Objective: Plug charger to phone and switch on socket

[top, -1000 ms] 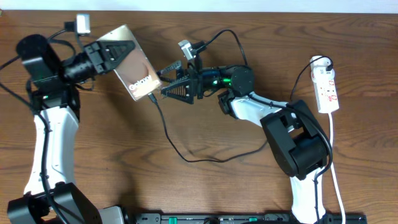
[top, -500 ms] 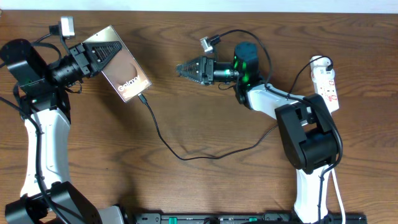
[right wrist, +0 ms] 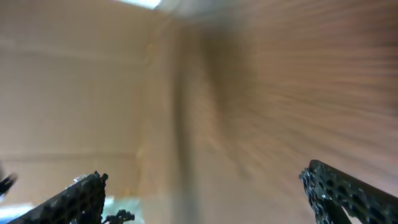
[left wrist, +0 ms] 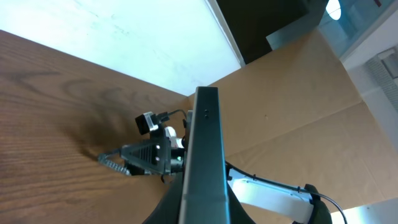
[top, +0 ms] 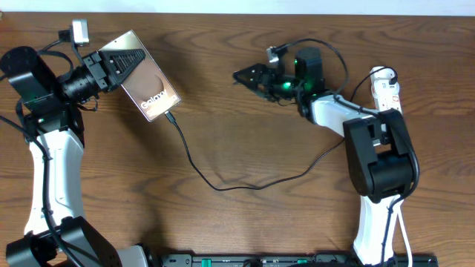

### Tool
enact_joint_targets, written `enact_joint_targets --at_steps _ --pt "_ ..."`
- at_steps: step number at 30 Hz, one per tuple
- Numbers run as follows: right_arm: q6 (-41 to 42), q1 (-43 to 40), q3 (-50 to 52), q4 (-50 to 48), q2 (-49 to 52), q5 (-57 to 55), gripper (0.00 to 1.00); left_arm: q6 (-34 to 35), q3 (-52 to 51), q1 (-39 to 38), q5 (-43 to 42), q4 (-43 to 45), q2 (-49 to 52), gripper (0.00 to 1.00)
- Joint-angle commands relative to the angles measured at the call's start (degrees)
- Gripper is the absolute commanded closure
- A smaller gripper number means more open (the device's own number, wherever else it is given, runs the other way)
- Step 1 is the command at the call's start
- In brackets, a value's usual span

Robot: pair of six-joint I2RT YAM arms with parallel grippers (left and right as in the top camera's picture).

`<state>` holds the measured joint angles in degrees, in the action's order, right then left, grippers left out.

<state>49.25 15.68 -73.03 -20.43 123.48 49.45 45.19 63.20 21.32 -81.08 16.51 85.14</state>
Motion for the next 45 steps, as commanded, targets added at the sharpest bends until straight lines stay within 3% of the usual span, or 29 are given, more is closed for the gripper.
enact_joint_targets --at_steps 1,9,18,24,28,35,45 --pt "-3.91 -2.95 -0.48 2.19 -0.79 -10.12 0.01 0.46 0.39 0.15 -0.74 0.35 0.07 0.93" --pt "-7.67 -7.67 -1.36 12.26 -7.21 -21.55 0.01 -0.61 0.39 0.15 -0.74 0.33 0.07 0.92" --pt "-17.75 -7.96 -1.55 37.05 -22.69 -34.47 0.01 -1.68 0.39 0.13 -0.79 0.31 0.17 0.93" --pt "-18.97 -6.99 -1.55 53.70 -30.73 -44.41 0.01 -2.14 -0.42 0.09 -0.79 0.26 0.50 0.93" --pt "-20.24 -6.36 -1.55 61.13 -33.31 -45.05 0.01 -3.80 -2.62 0.09 -0.74 0.28 0.55 0.93" --pt "-20.22 -4.50 -1.51 67.93 -33.57 -45.03 0.01 -7.63 -8.07 0.09 -0.59 0.28 0.59 0.93" --pt "-20.20 0.98 -1.51 66.90 -33.57 -47.21 0.01 -9.64 -18.51 0.09 6.36 0.28 0.59 0.92"
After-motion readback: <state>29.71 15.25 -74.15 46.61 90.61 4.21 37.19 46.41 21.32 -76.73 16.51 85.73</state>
